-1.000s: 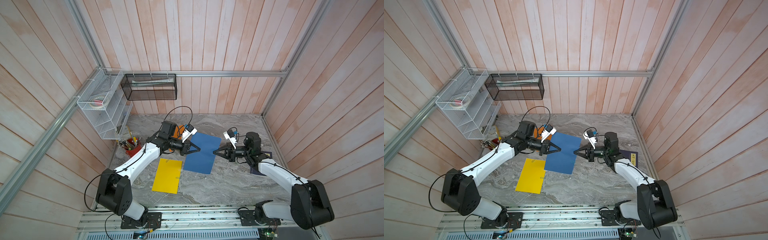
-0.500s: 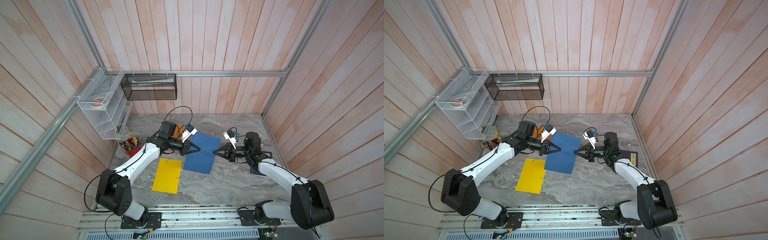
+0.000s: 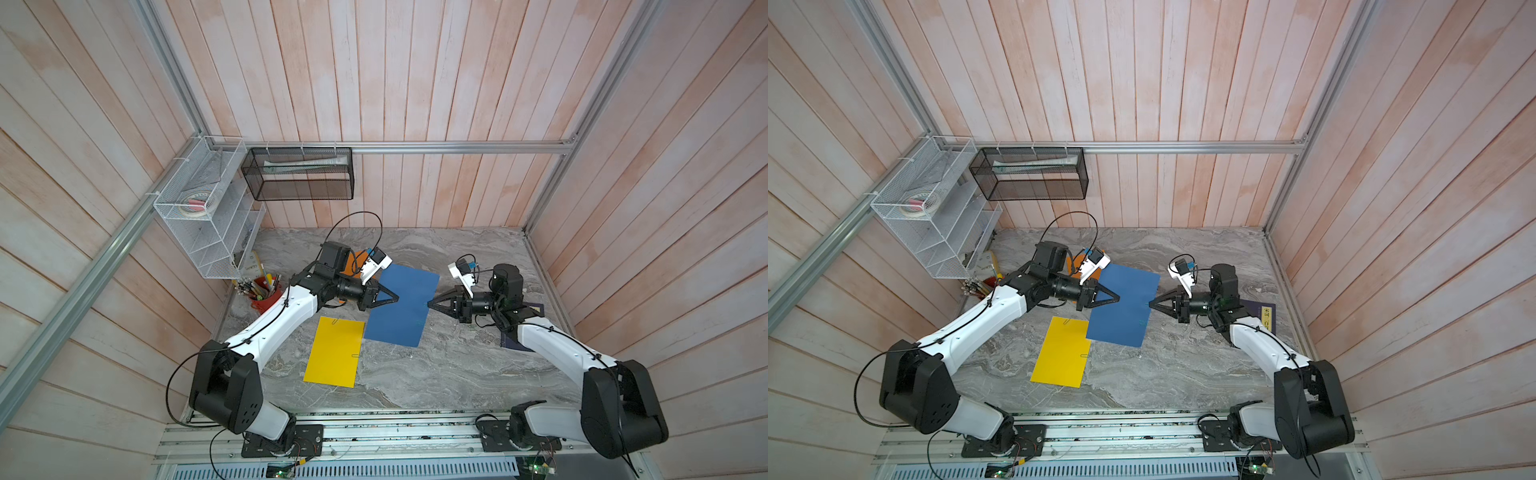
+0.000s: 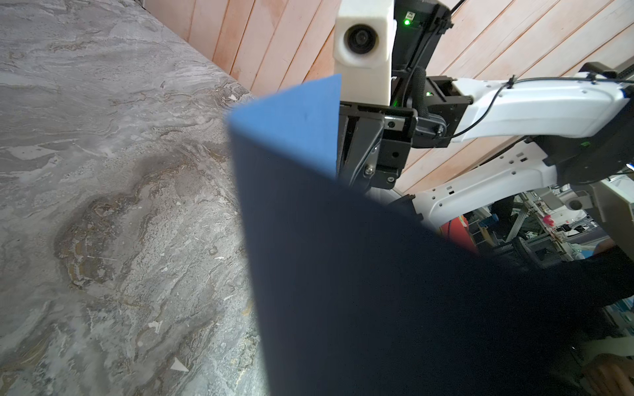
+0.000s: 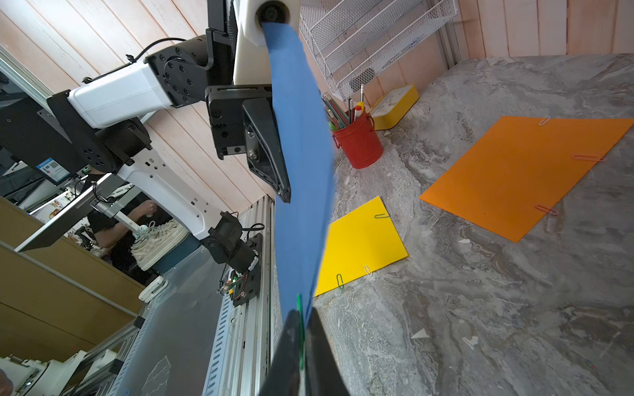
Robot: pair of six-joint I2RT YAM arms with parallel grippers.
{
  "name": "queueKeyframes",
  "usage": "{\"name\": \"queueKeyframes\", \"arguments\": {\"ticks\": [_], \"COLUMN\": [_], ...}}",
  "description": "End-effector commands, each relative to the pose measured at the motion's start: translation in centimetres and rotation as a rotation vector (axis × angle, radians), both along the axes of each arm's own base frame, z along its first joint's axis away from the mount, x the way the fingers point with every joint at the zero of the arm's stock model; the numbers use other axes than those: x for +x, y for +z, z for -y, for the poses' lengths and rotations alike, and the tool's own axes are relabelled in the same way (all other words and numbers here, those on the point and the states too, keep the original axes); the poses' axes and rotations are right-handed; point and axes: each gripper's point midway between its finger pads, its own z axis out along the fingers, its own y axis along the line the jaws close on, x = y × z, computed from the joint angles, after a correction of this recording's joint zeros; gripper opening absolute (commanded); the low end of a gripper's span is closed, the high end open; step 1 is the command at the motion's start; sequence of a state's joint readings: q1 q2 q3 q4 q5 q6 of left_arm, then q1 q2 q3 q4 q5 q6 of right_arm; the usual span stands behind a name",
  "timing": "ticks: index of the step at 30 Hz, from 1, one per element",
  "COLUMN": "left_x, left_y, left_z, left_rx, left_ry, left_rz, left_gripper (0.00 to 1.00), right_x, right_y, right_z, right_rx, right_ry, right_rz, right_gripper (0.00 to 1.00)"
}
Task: Unclip the paperclips from the documents
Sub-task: Remove the paper clip from the document.
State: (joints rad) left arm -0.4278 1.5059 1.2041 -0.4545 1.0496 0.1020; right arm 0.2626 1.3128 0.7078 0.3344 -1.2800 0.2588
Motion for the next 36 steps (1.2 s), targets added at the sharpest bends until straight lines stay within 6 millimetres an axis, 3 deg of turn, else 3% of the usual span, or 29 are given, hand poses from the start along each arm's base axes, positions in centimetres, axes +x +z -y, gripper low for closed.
{"name": "queueKeyframes", "arguments": {"ticks": [1,36], "left_x": [0.03,0.18], "left_y": [1.41,1.44], "left_z": [-0.21,-0.47], "left_rx": [-0.013,-0.005], "left_ry": [0.001,0.008], "left_rz": [0.052,0.058], "left_gripper": [0.00,0.00], "right_x": [0.20,0.46], "right_y": [0.60,0.39], "right_z": [0.09,0.41], "right_rx": [0.001,-0.009], "right_ry": [-0.004,-0.026], "right_rz": [0.019,0.024], "right_gripper": [0.07,0.08]}}
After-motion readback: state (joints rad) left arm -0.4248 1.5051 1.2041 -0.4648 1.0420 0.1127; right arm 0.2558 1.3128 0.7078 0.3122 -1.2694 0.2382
